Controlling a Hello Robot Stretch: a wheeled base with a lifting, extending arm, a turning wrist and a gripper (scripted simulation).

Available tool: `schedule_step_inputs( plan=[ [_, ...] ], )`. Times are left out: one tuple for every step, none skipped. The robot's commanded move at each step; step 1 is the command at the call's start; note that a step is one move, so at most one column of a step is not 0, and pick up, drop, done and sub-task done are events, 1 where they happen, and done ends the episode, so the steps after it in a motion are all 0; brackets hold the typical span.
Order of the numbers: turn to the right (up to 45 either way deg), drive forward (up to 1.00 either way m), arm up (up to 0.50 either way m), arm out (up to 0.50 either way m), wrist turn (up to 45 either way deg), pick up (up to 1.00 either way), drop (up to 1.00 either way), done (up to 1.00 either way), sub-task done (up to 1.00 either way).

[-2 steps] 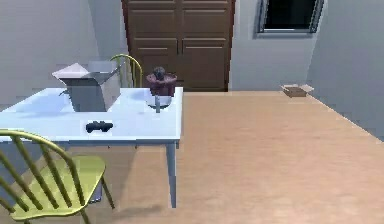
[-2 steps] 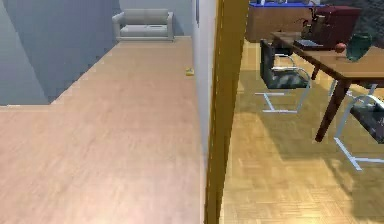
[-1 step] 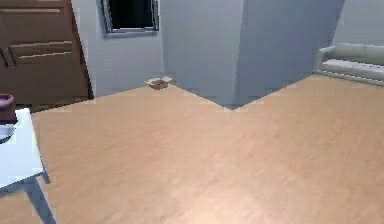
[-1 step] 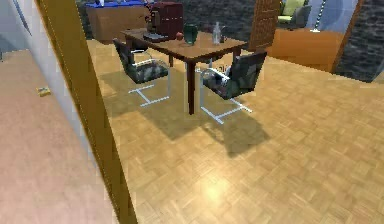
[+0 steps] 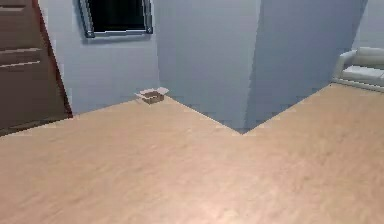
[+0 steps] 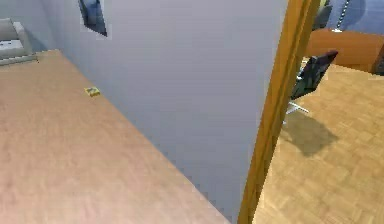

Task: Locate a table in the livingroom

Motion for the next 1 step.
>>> schedule_step_inputs(
  plan=[
    [-45.0, 0.00, 0.00, 0.00, 0.0, 0.00, 0.00, 0.00, 0.00]
  ],
)
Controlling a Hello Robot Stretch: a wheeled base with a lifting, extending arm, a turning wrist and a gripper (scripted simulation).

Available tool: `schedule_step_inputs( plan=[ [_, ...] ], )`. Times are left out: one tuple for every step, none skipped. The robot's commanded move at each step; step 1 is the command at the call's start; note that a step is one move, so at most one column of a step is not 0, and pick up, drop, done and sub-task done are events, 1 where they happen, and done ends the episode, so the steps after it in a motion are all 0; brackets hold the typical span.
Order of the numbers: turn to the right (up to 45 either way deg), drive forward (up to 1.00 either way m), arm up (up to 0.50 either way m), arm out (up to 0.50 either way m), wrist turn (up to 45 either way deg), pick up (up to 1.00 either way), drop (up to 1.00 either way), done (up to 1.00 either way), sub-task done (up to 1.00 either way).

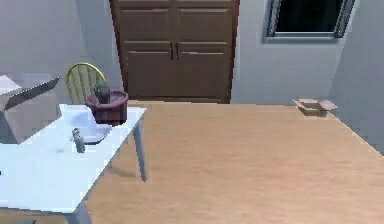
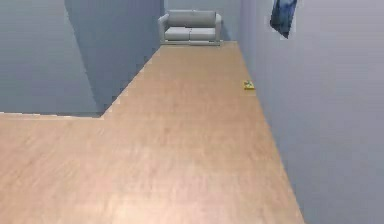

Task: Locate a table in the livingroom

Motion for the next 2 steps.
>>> schedule_step_inputs(
  plan=[
    [-42.0, 0.00, 0.00, 0.00, 0.0, 0.00, 0.00, 0.00, 0.00],
    [0.0, 0.00, 0.00, 0.00, 0.0, 0.00, 0.00, 1.00, 0.00]
  ],
)
